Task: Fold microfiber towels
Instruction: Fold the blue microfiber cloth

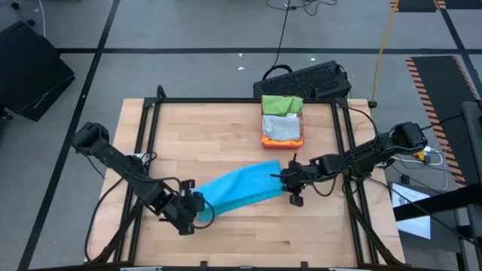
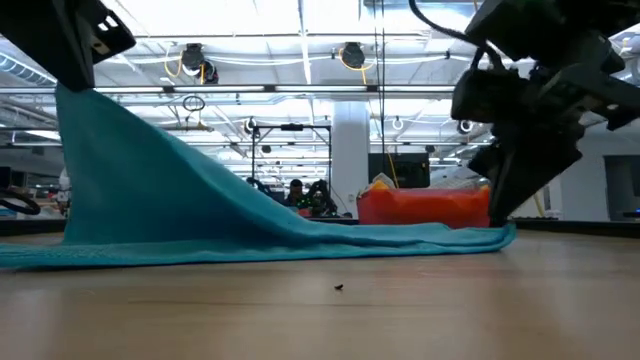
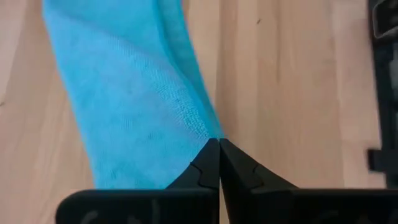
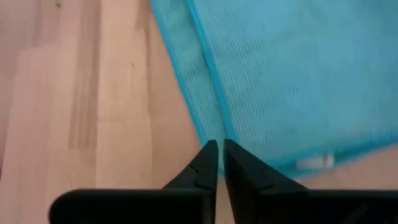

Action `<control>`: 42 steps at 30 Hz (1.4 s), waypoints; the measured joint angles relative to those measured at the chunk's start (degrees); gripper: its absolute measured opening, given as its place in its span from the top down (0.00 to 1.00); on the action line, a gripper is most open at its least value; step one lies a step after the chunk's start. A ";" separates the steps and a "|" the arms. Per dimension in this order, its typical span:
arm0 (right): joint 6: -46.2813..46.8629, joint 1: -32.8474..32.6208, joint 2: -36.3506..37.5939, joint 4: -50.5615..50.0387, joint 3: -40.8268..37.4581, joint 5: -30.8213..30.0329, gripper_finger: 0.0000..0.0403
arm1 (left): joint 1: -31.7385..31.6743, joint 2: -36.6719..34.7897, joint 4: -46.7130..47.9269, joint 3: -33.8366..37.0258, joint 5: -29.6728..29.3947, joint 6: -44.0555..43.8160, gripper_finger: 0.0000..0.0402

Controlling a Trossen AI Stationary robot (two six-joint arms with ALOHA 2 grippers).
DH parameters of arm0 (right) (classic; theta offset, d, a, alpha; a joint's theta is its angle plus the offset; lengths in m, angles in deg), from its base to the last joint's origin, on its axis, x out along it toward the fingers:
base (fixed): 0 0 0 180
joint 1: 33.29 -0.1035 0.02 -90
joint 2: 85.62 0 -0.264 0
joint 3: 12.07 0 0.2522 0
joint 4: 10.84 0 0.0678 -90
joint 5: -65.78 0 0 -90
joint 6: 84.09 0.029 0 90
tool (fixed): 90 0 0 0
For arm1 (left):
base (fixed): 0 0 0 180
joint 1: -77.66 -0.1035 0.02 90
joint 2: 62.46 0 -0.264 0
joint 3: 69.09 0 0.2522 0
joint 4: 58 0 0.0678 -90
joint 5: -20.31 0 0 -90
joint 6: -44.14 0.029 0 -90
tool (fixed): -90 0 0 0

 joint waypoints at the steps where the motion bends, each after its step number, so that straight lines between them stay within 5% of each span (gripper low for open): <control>1: -0.88 0.00 0.00 1.08 0.00 -0.16 0.93 | -0.01 0.01 -1.32 0.57 0.00 -0.09 0.99; 9: -8.41 0.00 -2.32 18.75 0.04 -0.27 0.65 | -0.63 -1.05 -1.63 0.58 -3.57 -2.04 0.99; 17: -11.10 0.02 -15.67 31.93 8.15 2.78 0.48 | -1.88 -4.86 -2.21 0.47 -9.26 -4.66 0.99; 25: -14.57 0.33 -27.92 24.37 22.37 4.10 0.51 | -3.15 -5.50 -1.85 0.47 -9.39 -4.68 0.99; 33: -14.62 1.96 -29.38 18.16 22.56 -0.21 0.62 | -3.58 -5.76 -0.82 0.47 -10.42 -4.85 0.99; 42: -20.40 3.00 -29.31 15.32 22.56 -1.50 0.68 | -3.79 -7.51 -0.17 0.47 -19.49 -6.52 0.98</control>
